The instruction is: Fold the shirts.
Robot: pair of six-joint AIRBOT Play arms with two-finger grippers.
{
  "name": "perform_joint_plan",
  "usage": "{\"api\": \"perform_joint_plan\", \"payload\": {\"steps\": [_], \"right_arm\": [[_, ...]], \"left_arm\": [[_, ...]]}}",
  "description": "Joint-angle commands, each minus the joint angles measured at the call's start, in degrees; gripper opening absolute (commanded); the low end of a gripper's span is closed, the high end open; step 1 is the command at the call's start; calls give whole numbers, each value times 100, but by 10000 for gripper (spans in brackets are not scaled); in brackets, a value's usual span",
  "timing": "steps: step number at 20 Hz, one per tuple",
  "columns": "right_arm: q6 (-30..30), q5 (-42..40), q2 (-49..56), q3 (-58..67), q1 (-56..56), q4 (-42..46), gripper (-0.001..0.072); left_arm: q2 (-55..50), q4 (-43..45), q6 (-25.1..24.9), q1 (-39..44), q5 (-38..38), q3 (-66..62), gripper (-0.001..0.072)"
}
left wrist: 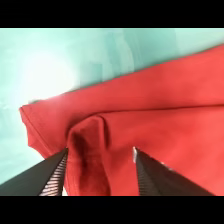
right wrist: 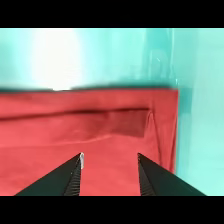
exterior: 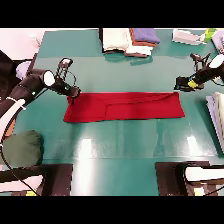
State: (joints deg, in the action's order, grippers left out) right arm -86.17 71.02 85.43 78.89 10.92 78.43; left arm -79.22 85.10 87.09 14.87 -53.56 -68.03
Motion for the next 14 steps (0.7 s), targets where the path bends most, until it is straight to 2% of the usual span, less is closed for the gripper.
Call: {"api": "perform_joint_plan", "payload": {"steps": [1, 2, 3, 4, 7, 14], "right_arm": [[188, 258, -46, 28, 275, -81, 413], [208, 254, -144, -203, 428, -76, 480], [227, 243, -212, -448, 588, -79, 559], [227, 236, -234, -669, 737, -83, 561], [232, 24, -214, -1287, 970, -94, 560], [295, -643, -203, -1869, 560, -247, 550]], "left_arm": [[-28, -50, -9, -2, -780, -442, 494], [-28, -116, -9, -2, -876, -455, 430], [-35, -245, -13, -2, -927, -448, 188], [-33, -422, -28, -2, -905, -442, 30], [-35, -914, -57, 81, -651, -437, 24], [-35, -914, 118, 686, -105, -437, 24]]}}
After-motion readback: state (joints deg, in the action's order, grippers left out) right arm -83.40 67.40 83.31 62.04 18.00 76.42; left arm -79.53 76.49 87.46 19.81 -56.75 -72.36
